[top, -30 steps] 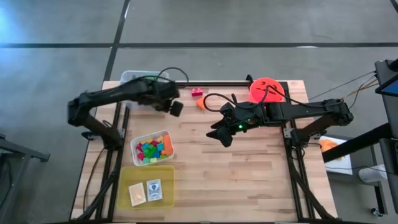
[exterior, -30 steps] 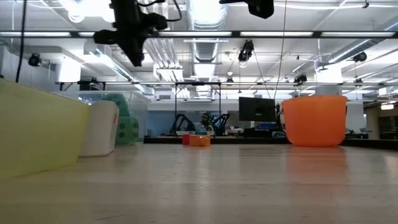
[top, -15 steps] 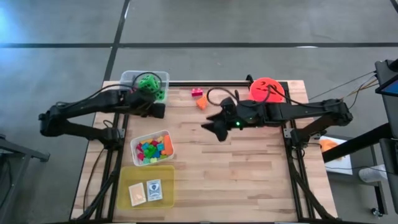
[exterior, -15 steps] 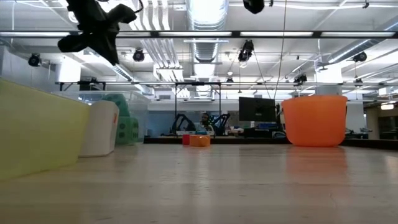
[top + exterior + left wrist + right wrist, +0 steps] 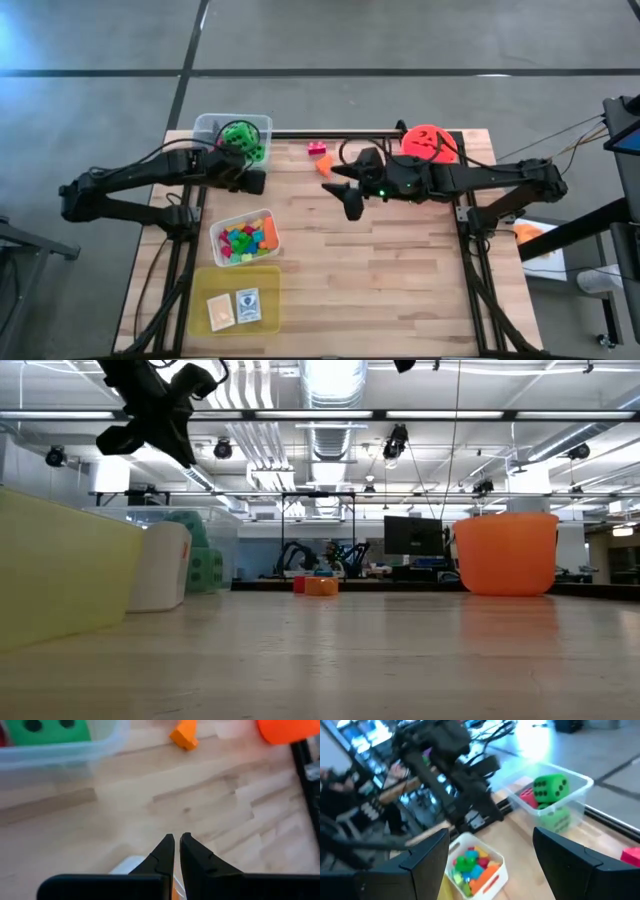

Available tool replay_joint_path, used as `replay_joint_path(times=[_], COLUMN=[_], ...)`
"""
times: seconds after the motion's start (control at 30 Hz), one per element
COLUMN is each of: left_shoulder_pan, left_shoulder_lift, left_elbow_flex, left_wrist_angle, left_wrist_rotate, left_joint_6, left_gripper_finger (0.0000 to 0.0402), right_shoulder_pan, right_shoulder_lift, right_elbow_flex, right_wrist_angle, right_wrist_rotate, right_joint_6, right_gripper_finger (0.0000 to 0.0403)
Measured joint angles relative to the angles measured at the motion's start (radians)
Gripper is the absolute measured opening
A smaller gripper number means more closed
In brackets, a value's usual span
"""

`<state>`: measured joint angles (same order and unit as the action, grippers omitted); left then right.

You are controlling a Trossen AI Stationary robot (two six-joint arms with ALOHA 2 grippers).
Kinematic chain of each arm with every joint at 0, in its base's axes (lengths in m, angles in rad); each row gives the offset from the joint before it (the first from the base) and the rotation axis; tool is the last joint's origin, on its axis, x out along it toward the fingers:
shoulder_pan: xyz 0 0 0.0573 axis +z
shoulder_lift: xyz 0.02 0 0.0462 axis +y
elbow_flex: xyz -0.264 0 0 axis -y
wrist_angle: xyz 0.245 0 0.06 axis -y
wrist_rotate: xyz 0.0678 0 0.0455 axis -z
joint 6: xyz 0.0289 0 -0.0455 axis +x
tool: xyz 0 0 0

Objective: Pick & Place Toys
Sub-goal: Put the orange game piece into the white bin

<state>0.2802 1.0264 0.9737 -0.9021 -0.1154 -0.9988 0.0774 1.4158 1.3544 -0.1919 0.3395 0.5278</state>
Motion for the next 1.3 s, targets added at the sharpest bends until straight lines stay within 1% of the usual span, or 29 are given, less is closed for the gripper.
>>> replay_joint_path(times=[0.07,0.23,0.33,0.4,0.47,0.53,0.67,0.77,0.93,1.07,1.13,1.2,1.3], left_shoulder_pan=[0.000,0.000,0.000,0.000,0.000,0.000,0.001,0.001,0.001,0.001,0.001,0.000,0.000], left_shoulder_lift=[-0.002,-0.004,-0.003,-0.004,-0.003,-0.003,-0.002,-0.002,-0.002,-0.002,-0.002,-0.002,-0.002], left_elbow_flex=[0.000,0.000,0.000,0.000,0.000,0.000,0.000,0.000,0.000,0.000,0.000,0.000,0.000], left_wrist_angle=[0.010,0.012,0.011,0.011,0.011,0.011,0.011,0.011,0.011,0.011,0.012,0.012,0.012], left_wrist_rotate=[0.030,0.069,0.087,0.087,0.087,0.082,0.071,0.071,0.061,0.060,0.060,0.060,0.060], left_joint_6=[-0.001,-0.003,-0.002,-0.002,-0.002,-0.002,0.001,0.007,0.008,0.005,-0.009,-0.039,-0.068], left_gripper_finger=[0.0026,0.0026,0.0026,0.0026,0.0026,0.0026,0.0026,0.0026,0.0026,0.0026,0.0026,0.0026,0.0026], right_shoulder_pan=[0.002,-0.001,0.001,-0.001,-0.003,-0.003,-0.031,-0.061,-0.110,-0.162,-0.180,-0.184,-0.180], right_shoulder_lift=[0.000,-0.009,-0.009,-0.005,-0.004,-0.004,-0.003,-0.004,0.000,0.020,0.029,0.045,0.077], right_elbow_flex=[0.000,0.000,0.000,0.000,0.000,0.000,0.000,0.000,0.000,-0.001,-0.001,-0.001,-0.001], right_wrist_angle=[-0.016,-0.014,-0.010,-0.024,-0.061,-0.098,-0.167,-0.172,-0.214,-0.271,-0.292,-0.297,-0.298], right_wrist_rotate=[-0.031,-0.175,-0.181,-0.157,-0.083,-0.029,-0.020,-0.014,0.084,0.054,0.039,0.031,0.026], right_joint_6=[-0.037,-0.033,-0.043,-0.017,0.036,0.049,-0.003,-0.016,-0.026,-0.012,0.026,0.058,0.042], right_gripper_finger=[0.0281,0.0281,0.0281,0.0281,0.0281,0.0281,0.0281,0.0281,0.0281,0.0281,0.0281,0.0281,0.0281])
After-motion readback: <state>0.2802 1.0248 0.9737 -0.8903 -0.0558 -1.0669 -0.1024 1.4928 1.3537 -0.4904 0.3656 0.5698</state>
